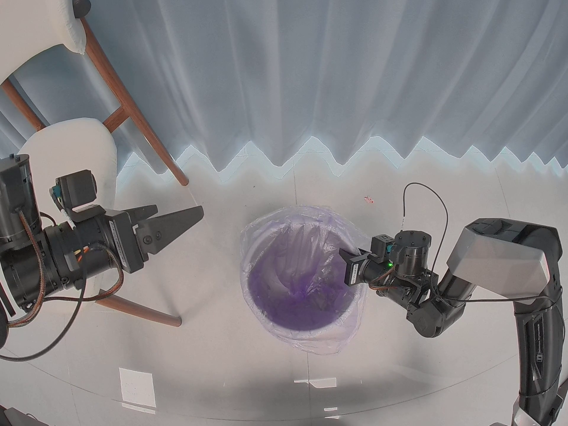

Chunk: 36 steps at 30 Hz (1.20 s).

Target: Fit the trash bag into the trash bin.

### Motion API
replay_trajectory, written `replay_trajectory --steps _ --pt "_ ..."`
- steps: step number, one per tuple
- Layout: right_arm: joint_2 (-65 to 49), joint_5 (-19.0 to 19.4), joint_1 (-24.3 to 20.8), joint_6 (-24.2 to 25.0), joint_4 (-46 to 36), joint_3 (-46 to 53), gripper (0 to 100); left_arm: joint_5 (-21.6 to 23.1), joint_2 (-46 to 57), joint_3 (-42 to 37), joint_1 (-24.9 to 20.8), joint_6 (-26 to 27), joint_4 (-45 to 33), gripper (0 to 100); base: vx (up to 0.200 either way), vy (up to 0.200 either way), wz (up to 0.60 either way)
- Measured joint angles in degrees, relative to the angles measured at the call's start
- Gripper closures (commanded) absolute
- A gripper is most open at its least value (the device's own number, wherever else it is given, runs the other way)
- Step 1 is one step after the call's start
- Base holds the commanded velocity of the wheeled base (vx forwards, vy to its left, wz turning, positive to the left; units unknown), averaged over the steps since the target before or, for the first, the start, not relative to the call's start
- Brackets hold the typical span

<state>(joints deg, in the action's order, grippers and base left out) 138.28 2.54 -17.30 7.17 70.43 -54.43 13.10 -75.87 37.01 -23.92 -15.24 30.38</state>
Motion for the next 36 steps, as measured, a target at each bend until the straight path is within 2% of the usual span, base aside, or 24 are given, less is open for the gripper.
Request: replay_trajectory --steps 3,10,18,22,25,32,36 --pt "0.3 0.0 0.1 1.1 0.6 0.0 0 0.0 0.0 -0.1 -0.4 0.0 0.0 0 0.0 0.0 0.0" --pt "-0.2 0.1 0.2 7.6 6.9 0.7 0 -0.1 -0.1 -1.0 -0.6 0.0 -0.4 0 0.0 0.0 0.0" --pt "-3.5 1.5 0.1 17.0 17.9 8.0 0 -0.4 -2.3 -3.9 -0.2 0.0 -0.4 0 0.0 0.0 0.0" --pt "-5.9 1.4 0.9 21.3 18.5 11.1 0 0.4 -4.8 -4.1 0.1 0.0 0.7 0 0.0 0.0 0.0" --pt "-9.1 0.9 1.5 26.6 18.5 13.4 0 1.4 -6.5 -3.1 0.3 -0.2 3.3 0 -0.067 0.0 0.0" --pt "-19.3 0.4 2.6 46.5 18.6 19.2 0 3.6 -10.5 -2.8 1.0 -0.8 12.2 0 -0.2 0.0 0.0" --pt "-21.3 0.3 3.5 50.3 18.6 21.6 0 4.8 -13.5 -3.5 2.5 -1.0 14.0 0 -0.2 0.0 0.0"
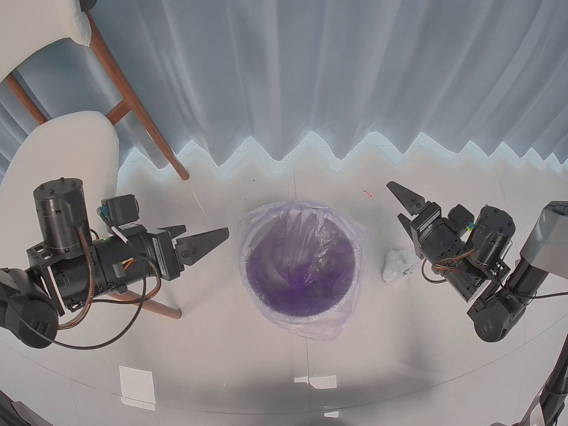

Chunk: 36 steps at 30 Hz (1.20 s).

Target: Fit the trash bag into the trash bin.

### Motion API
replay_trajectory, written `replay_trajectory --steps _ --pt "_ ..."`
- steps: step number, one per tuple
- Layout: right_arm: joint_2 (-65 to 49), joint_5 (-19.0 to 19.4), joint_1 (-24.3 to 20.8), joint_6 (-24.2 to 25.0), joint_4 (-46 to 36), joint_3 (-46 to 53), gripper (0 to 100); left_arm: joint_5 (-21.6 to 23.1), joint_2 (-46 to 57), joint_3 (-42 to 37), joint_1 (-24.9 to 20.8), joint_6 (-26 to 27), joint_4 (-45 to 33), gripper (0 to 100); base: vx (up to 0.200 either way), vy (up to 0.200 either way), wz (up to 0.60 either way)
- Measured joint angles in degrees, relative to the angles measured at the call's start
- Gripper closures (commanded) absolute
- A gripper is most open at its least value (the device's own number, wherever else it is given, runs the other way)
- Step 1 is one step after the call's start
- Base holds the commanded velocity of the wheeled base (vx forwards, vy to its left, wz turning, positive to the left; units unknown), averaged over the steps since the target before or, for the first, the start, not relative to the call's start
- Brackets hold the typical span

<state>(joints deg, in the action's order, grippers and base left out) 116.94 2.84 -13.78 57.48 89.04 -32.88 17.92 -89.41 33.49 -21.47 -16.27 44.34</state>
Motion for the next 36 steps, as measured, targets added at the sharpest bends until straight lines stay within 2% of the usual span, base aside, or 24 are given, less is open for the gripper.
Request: replay_trajectory --steps 6,9,13,17,21,24,27,32,36 --pt "4.6 0.0 3.3 -1.1 -0.1 0.7 0 1.4 -8.4 -0.9 2.6 -0.1 3.7 0 -0.2 0.0 0.0" --pt "7.4 0.0 5.4 -1.3 -0.1 -0.4 0 0.7 -13.3 -1.2 3.1 0.0 7.2 0 0.0 0.0 0.0" --pt "11.3 0.0 8.4 -0.7 -0.1 -2.5 0 -5.1 -20.5 -1.5 3.1 0.0 14.3 0 0.0 0.0 0.0" --pt "14.0 0.1 10.0 3.8 -0.1 -4.2 0 -12.4 -26.7 -1.9 2.0 -0.1 18.8 0 0.0 0.0 0.0" --pt "15.6 0.0 10.9 7.0 0.0 -5.0 0 -14.5 -31.5 -2.8 0.3 -0.5 21.6 0 0.0 0.0 0.0" --pt "16.7 0.0 11.3 7.8 0.0 -5.4 0 -14.0 -34.7 -3.3 -0.4 -1.6 25.1 0 0.0 0.0 0.0" --pt "17.7 0.0 11.7 8.2 0.0 -5.8 0 -11.7 -37.7 -3.3 -0.4 -4.1 31.6 0 0.0 0.0 0.0" --pt "19.4 0.1 12.5 8.8 0.0 -7.1 0 -3.0 -42.9 -2.6 1.2 -8.9 40.0 0 0.0 0.0 0.0" --pt "20.5 0.1 12.8 9.7 -0.1 -8.2 0 -0.2 -45.9 -1.4 2.6 -13.9 41.4 0 0.0 0.0 0.0"
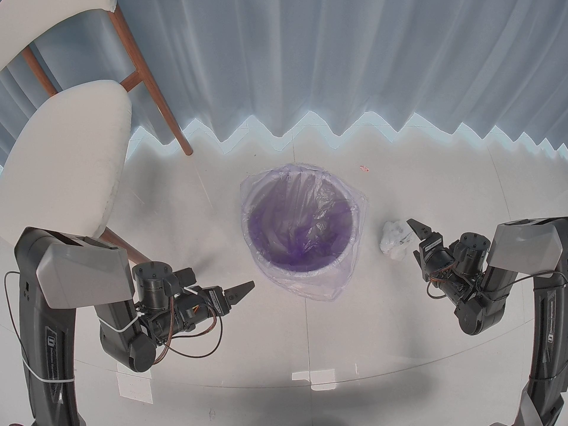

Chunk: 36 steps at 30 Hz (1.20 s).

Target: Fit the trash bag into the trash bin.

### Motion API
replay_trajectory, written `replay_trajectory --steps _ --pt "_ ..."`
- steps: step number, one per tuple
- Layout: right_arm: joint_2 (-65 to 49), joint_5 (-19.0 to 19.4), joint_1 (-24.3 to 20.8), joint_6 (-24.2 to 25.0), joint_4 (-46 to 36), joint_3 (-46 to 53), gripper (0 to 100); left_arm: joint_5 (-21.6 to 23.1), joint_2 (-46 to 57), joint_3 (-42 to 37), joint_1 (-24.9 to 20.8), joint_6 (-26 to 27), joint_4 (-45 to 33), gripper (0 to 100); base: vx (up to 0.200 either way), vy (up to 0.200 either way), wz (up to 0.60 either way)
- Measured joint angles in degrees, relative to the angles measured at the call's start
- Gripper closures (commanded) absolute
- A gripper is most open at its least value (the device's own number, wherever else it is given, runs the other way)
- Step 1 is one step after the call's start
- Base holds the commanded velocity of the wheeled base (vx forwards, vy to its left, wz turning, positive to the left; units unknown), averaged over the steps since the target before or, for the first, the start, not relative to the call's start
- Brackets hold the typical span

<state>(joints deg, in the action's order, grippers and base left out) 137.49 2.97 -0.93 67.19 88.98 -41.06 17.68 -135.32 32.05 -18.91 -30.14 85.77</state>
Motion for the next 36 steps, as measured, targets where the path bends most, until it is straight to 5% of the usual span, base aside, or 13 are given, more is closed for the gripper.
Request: replay_trajectory --steps 20,36 --pt "2.3 0.0 0.7 1.5 0.0 -2.0 0 -1.4 -8.1 11.3 0.6 -12.1 0.5 0 0.0 0.0 0.0" --pt "2.5 0.0 0.7 1.6 0.0 -2.3 0 -5.6 -10.5 18.9 0.2 -15.1 0.3 0 0.0 0.0 0.0"
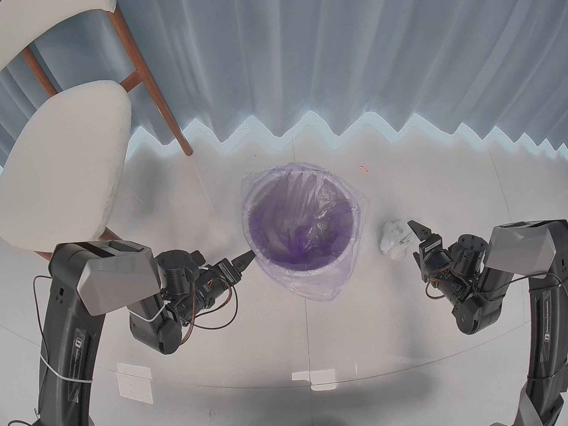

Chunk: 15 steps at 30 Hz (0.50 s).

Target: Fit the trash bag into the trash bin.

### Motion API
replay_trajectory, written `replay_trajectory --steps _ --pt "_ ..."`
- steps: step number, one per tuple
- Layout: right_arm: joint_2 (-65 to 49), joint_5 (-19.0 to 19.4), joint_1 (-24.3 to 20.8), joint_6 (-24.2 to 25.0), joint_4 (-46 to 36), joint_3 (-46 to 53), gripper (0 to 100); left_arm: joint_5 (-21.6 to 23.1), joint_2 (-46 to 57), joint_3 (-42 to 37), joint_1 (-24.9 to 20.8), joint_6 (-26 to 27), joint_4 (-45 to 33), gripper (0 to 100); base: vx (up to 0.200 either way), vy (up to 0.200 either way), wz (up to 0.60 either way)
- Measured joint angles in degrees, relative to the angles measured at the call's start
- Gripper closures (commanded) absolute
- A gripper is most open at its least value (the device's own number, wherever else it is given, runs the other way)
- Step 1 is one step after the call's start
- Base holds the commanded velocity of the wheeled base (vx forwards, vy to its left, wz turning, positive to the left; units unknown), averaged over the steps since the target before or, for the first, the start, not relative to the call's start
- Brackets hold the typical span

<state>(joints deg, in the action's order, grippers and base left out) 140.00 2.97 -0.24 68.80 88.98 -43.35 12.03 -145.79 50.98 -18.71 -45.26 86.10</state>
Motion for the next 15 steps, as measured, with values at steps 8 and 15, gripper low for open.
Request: replay_trajectory --steps 8,15 --pt "0.1 0.0 0.0 0.0 0.0 0.0 0 0.0 -0.3 2.8 0.0 -0.1 -3.8 0 0.0 0.0 0.0" --pt "0.1 0.1 0.0 0.1 0.0 0.0 0 0.0 -0.4 6.4 0.1 -1.3 -11.3 0 0.0 0.0 0.0"
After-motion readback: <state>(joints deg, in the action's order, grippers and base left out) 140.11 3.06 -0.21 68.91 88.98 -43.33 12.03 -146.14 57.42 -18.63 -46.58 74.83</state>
